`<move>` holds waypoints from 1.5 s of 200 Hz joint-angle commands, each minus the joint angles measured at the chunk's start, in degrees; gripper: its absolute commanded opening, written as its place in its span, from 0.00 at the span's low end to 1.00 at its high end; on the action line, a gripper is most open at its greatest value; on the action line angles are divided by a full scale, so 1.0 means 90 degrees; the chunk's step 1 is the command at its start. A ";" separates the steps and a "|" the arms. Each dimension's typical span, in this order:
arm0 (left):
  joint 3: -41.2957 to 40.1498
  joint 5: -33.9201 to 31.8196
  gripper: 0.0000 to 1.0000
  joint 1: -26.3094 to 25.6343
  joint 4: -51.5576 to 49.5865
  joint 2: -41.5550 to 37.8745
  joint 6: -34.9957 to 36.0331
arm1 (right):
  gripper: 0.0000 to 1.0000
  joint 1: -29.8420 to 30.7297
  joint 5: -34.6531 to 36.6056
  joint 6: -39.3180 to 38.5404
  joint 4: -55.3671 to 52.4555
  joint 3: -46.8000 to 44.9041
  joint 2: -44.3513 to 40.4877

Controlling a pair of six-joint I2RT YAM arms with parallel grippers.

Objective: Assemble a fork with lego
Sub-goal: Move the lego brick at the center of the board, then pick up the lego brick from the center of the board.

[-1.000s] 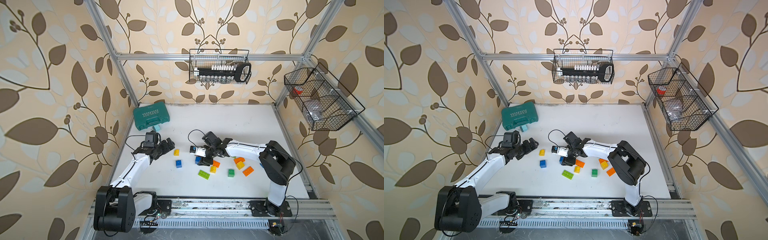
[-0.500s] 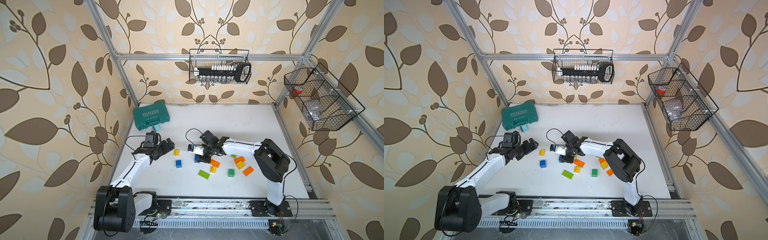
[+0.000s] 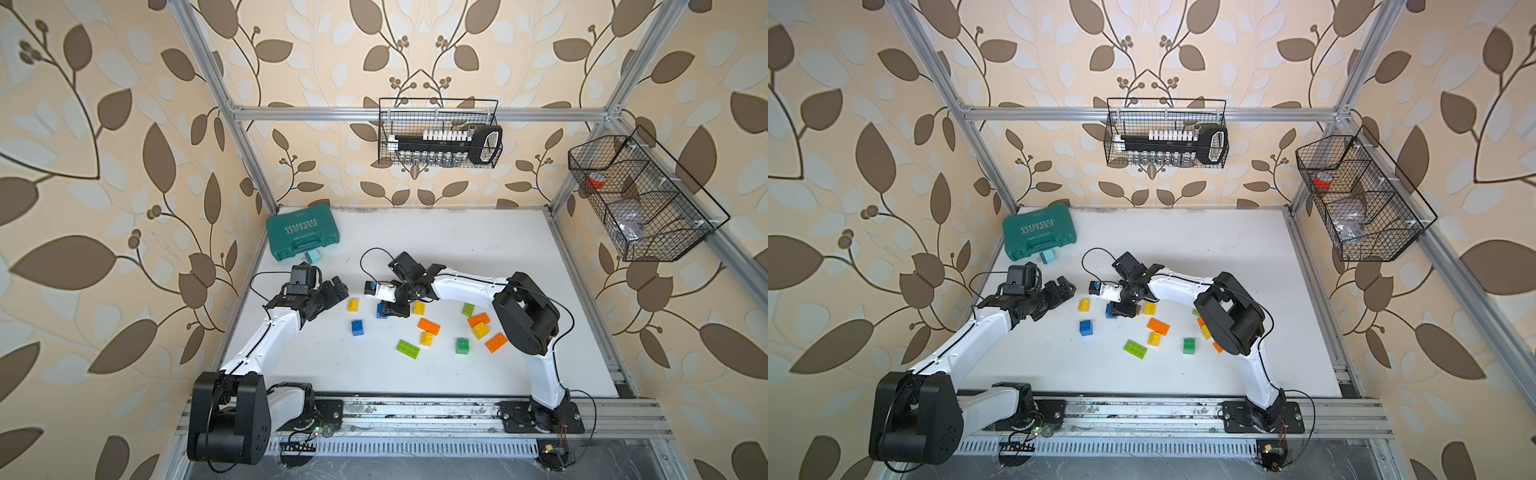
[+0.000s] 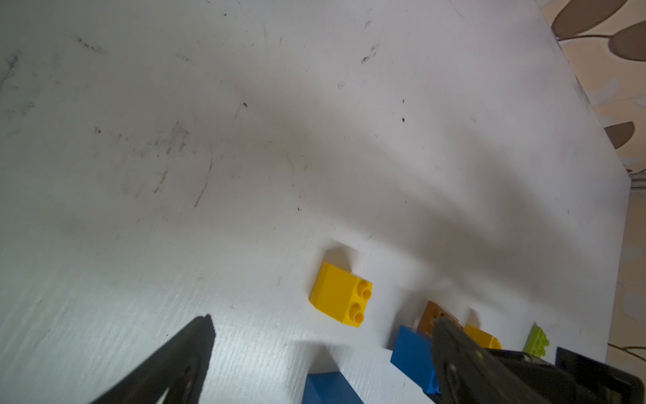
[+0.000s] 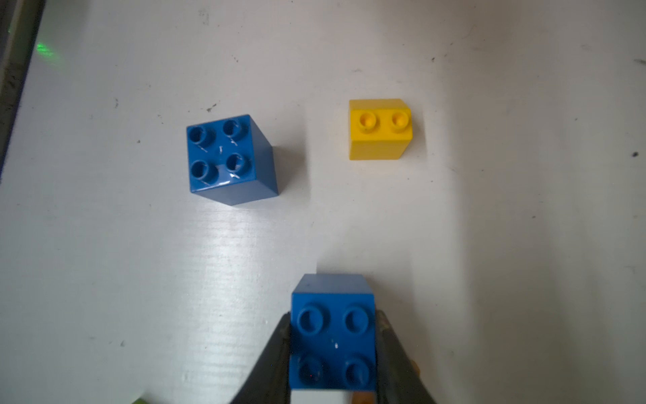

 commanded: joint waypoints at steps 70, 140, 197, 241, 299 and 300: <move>-0.0045 0.0061 0.99 0.0112 0.0061 -0.0046 -0.0069 | 0.29 -0.0116 0.0113 -0.0166 -0.0593 0.0386 0.0303; -0.0086 0.0243 0.99 0.0110 0.0224 0.0062 -0.0127 | 0.42 -0.0140 0.0037 -0.0113 -0.0736 0.0432 0.0214; -0.0131 0.0590 0.99 0.0113 0.0371 0.0082 -0.0088 | 0.56 -0.0202 -0.0039 -0.0175 -0.1099 0.0546 -0.0048; -0.0129 0.0697 0.99 0.0113 0.0443 0.0101 -0.0145 | 0.55 -0.0452 0.0369 0.0003 -0.0801 0.0004 -0.0333; -0.0181 0.0706 0.99 0.0138 0.0536 0.0072 -0.0164 | 0.56 -0.0493 0.0580 0.0282 -0.0660 -0.0280 -0.0236; -0.0180 0.0705 0.99 0.0135 0.0540 0.0072 -0.0160 | 0.56 -0.0492 0.0586 0.0291 -0.0656 -0.0280 -0.0233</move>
